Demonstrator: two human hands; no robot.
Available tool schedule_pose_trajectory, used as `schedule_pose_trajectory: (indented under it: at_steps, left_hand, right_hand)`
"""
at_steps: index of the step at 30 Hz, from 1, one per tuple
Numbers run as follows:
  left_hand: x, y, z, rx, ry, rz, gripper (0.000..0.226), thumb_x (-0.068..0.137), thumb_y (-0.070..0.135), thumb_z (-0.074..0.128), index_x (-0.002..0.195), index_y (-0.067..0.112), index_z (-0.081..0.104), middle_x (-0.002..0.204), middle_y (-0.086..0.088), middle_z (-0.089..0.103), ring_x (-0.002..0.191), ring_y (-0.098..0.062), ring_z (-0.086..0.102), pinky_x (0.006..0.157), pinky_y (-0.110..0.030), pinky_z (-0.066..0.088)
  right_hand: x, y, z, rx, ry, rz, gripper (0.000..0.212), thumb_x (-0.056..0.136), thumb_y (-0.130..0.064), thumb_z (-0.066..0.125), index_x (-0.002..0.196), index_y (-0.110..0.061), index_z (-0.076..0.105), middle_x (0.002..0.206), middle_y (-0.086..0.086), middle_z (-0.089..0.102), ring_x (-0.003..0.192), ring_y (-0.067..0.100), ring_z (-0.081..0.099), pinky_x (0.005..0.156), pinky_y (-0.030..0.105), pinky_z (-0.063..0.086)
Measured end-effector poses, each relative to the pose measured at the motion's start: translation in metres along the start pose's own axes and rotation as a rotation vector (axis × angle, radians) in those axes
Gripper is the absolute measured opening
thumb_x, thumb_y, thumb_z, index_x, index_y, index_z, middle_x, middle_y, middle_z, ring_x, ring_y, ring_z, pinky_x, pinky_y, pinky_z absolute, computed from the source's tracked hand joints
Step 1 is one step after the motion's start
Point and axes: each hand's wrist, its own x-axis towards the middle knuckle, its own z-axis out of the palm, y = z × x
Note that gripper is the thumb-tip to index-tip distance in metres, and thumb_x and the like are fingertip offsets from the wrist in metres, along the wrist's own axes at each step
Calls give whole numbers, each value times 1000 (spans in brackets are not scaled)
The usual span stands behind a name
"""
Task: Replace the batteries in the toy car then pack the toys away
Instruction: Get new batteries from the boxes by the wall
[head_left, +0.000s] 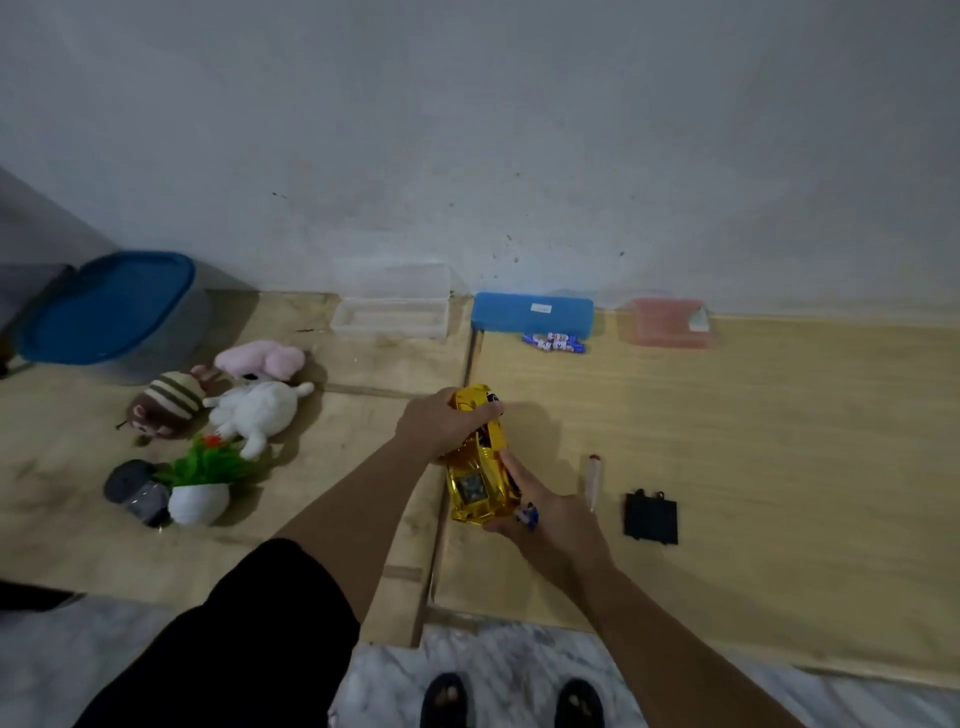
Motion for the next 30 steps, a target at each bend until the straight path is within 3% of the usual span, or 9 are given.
schedule_pose_trajectory:
  at_steps: [4,9,14,18,25,30]
  left_hand:
    - [6,-13,25,185,16,-28,92,67,82,51,142,31,35,133,-14,45,123,-33,46,101,-41,43]
    - [11,-12,39,327,32,17,84,74,78,47,143,31,33,131,-15,39,123,-37,45,98,-42,41]
    - [15,-11,34,404,18,100,82,78,78,40,143,29,33,137,-16,36,125,-37,43,96,-43,41]
    - [19,20,17,593,152,241,72,87,71,30,140,22,37,139,-13,34,122,-33,46,90,-40,42]
    - [48,98,32,620,209,604,65,88,63,43,139,23,38,135,-4,40,125,-24,40,92,-38,43]
    - [89,159,84,638,200,693,63,87,53,54,140,23,36,140,0,42,133,-20,34,101,-38,35]
  right_hand:
    - [-3,15,16,-38,-38,31,71,86,-48,57,146,-38,20,108,5,70,96,22,64,82,30,51]
    - [0,18,17,-79,-52,50,64,87,-48,55,143,-33,30,98,11,69,91,25,63,74,29,46]
    - [4,3,-4,-219,-69,94,65,89,-40,57,144,-39,23,105,23,62,99,34,62,88,37,50]
    - [20,8,-53,-330,60,140,59,87,-45,57,141,-39,33,109,12,67,107,30,57,89,35,45]
    - [63,47,-159,-559,340,205,55,90,-43,53,141,-31,35,110,5,68,102,27,62,81,34,49]
    - [121,108,-199,-668,376,217,45,92,-41,50,133,-25,40,109,5,66,97,30,63,74,32,46]
